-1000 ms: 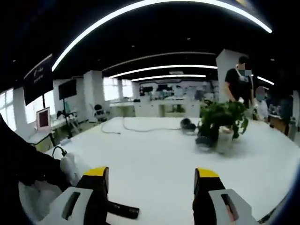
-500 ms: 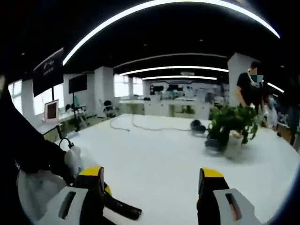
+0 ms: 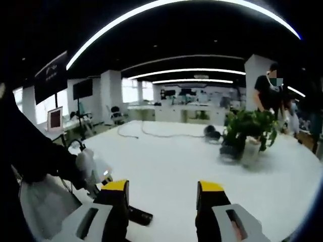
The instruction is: Press the specified remote control buttons in sequence, fully releasing each button before pressing the next.
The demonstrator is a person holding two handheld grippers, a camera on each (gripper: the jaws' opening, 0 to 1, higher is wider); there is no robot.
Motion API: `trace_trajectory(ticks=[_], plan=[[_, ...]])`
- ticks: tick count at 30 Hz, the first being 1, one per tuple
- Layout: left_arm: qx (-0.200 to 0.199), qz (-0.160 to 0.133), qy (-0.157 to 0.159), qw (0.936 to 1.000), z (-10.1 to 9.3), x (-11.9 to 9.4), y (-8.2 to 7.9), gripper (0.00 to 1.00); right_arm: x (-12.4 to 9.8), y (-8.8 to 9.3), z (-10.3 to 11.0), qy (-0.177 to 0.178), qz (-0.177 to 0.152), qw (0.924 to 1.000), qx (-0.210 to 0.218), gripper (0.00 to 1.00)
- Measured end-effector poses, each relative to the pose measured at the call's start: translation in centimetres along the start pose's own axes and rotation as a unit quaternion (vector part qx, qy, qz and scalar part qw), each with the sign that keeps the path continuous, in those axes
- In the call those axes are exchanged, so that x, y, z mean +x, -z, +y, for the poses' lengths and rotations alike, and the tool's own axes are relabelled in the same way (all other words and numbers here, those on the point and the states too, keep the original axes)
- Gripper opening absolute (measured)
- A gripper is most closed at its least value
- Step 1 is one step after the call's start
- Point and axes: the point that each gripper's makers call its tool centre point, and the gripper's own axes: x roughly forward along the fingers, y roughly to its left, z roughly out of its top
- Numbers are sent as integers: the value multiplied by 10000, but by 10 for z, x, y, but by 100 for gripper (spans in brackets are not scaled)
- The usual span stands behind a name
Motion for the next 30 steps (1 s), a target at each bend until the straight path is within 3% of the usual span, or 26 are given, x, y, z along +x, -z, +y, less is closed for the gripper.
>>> trace_trajectory(ticks=[4, 7, 9, 10, 12, 15, 16, 21, 27, 30], plan=[[-59, 94, 74, 9999, 8, 0, 3, 24, -6, 0, -12, 263, -20, 9996, 36, 15], [-6, 149, 37, 9999, 15, 0, 6, 24, -8, 1, -19, 429, -26, 9990, -105, 7], [-32, 171, 44, 9998, 20, 0, 7, 24, -11, -2, -26, 650, -88, 9968, -464, 0], [-24, 179, 41, 9998, 22, 0, 7, 24, -12, -4, -27, 713, -135, 9953, -643, 0], [32, 207, 10, 9998, 27, -2, 7, 24, -14, -2, -17, 457, -99, 9938, -1011, 0], [86, 219, -1, 9997, 35, -4, 6, 24, -13, -3, -17, 452, -111, 9952, -857, 0], [104, 227, 1, 9997, 37, -4, 6, 24, -13, -1, -15, 345, -95, 9976, -600, 0], [195, 275, -87, 9994, 59, -8, 4, 24, -9, 8, -12, 146, 173, 9995, -203, 0], [367, 339, -157, 9986, 82, -13, 3, 24, -3, 20, -6, -74, 497, 9987, 93, 0], [395, 387, -230, 9982, 96, -15, 4, 24, -1, 24, -2, -139, 611, 9980, 41, 0]])
